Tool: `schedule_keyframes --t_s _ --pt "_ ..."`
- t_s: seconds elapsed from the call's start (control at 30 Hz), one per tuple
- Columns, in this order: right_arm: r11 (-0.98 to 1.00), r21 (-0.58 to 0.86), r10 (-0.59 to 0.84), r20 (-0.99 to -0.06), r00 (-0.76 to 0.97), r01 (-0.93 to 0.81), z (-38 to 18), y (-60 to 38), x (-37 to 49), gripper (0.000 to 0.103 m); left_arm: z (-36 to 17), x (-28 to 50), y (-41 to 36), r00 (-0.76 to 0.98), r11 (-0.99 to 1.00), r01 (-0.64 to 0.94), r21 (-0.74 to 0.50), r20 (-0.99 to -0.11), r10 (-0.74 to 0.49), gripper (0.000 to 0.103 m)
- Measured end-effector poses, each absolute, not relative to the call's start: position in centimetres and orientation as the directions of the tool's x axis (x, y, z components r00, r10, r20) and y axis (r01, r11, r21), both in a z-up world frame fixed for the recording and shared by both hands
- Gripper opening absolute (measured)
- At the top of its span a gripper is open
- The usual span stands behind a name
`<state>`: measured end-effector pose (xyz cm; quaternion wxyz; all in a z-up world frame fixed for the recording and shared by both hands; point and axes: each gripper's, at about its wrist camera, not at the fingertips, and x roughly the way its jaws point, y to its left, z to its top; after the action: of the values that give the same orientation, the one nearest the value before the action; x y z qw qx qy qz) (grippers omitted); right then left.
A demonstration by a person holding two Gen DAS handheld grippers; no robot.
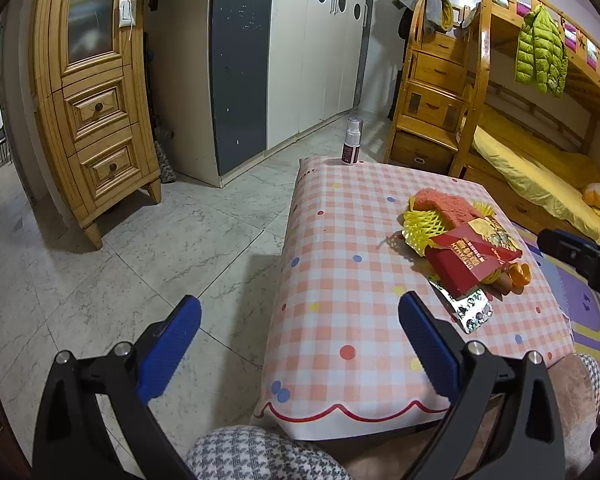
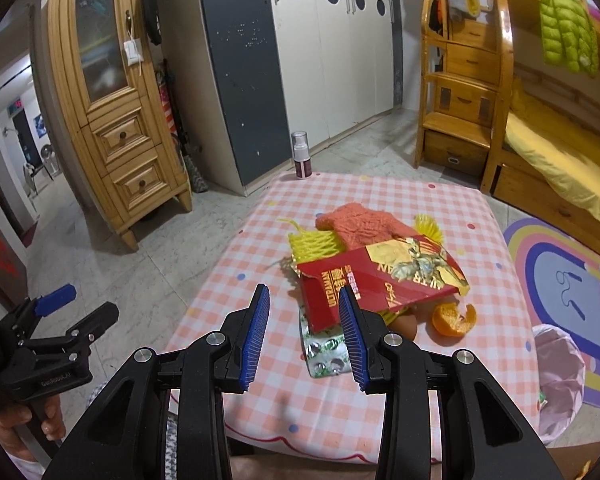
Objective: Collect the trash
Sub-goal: 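Bring both open tools back over the table items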
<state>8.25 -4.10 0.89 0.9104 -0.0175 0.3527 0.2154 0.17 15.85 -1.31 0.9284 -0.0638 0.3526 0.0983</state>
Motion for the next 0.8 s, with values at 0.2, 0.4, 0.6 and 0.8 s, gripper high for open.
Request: schedule_keyframes --t_s 0.2,0.4,0.6,0.8 --pt "0.92 0.125 0.359 -0.654 0.666 -0.372 0.1 -5.7 9.7 0.038 -2.3 1.9 14.4 0.722 0.982 -0.186 -0.032 -0.682 0.114 0.096" --pt "0.938 0.129 0.324 -0.66 0.678 -0.322 -0.9 -9.1 11.1 0.037 -3.7 4.2 10.9 0.712 0.995 -0.098 -0.01 -0.699 0.064 0.096" --pt "0.951 0.124 0.293 -0.658 0.694 -0.284 -1.9 -12.8 11.6 0.036 -3.9 5.9 7.5 0.738 0.997 -0.07 0.039 -0.67 0.078 0.096" --pt "0.959 0.134 0.274 -0.652 0.707 -0.248 -2.1 -16.5 11.5 0.038 -4.1 6.8 5.4 0.767 0.999 -0.011 0.049 -0.641 0.04 0.096"
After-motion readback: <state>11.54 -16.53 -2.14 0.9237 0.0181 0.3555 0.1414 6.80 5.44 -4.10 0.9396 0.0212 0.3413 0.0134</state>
